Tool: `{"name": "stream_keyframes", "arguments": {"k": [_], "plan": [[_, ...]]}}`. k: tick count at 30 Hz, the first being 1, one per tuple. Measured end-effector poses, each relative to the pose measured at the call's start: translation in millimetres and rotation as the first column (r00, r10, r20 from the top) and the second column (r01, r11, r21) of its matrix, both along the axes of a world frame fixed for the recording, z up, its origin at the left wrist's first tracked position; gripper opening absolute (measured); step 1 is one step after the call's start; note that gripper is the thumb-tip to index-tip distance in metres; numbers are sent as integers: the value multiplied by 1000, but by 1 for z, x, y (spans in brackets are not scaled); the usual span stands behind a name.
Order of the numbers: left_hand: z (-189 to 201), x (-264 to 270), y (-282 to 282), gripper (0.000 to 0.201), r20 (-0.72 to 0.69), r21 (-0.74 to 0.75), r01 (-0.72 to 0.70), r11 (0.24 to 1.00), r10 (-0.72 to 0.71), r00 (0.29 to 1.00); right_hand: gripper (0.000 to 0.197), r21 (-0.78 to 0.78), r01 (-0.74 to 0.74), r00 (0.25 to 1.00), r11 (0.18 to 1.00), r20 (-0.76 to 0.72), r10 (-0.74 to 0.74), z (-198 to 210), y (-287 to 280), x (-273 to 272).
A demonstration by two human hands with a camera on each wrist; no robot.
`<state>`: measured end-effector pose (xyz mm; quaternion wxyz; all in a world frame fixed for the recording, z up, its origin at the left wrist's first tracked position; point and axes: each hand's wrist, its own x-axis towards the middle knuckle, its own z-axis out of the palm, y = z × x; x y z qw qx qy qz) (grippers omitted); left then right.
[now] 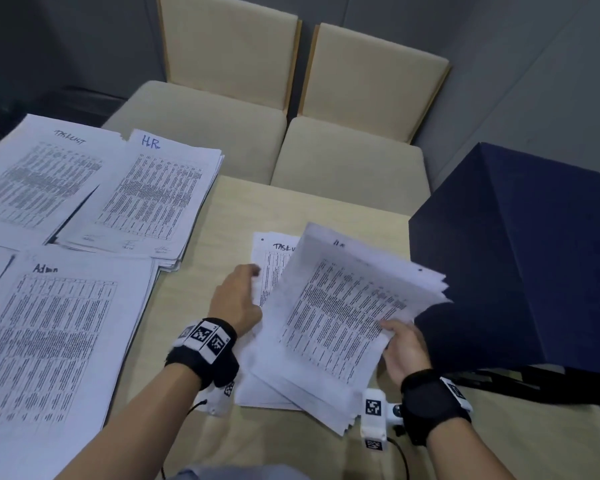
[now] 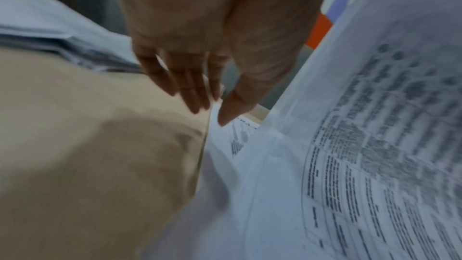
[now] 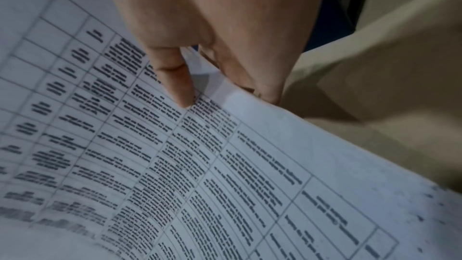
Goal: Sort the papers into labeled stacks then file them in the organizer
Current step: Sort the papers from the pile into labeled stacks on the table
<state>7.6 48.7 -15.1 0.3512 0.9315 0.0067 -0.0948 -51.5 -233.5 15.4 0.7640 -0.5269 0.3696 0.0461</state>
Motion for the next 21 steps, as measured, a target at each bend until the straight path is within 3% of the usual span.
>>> {"name": "stream_keyframes", "arguments": {"k": [2,5,6,8,10,13,17,19,21], "plan": [[15,1,-8,93,4,-243,124,962,-127,992,11,53,2,999,999,37,-4,1,-3,3],[47,11,-15,115,-26,-503,71,862,-97,995,12,73,-85,986,994,148,73,15,-1,16],[60,14,-18,108,-4,-578,63,814,-79,997,11,50,-116,975,992,197,104,23,0,23],[81,20,-24,67,50,-695,64,716,-40,998,7,-48,-138,939,989,311,146,52,5,36],[100,19,-31,38,64,-756,30,654,28,998,22,-127,-114,902,985,404,156,77,12,46],[118,17,-39,39,62,-804,-36,594,144,988,35,-279,-18,874,960,462,150,97,22,50],[107,18,-43,51,103,-772,-90,630,263,959,21,-452,64,864,890,471,177,95,35,39],[86,15,-42,51,-1,-641,-200,741,259,966,6,-496,-57,885,866,377,274,75,38,29],[64,8,-41,41,-143,-470,-220,855,172,975,11,-627,-198,908,754,172,382,51,38,18]]}}
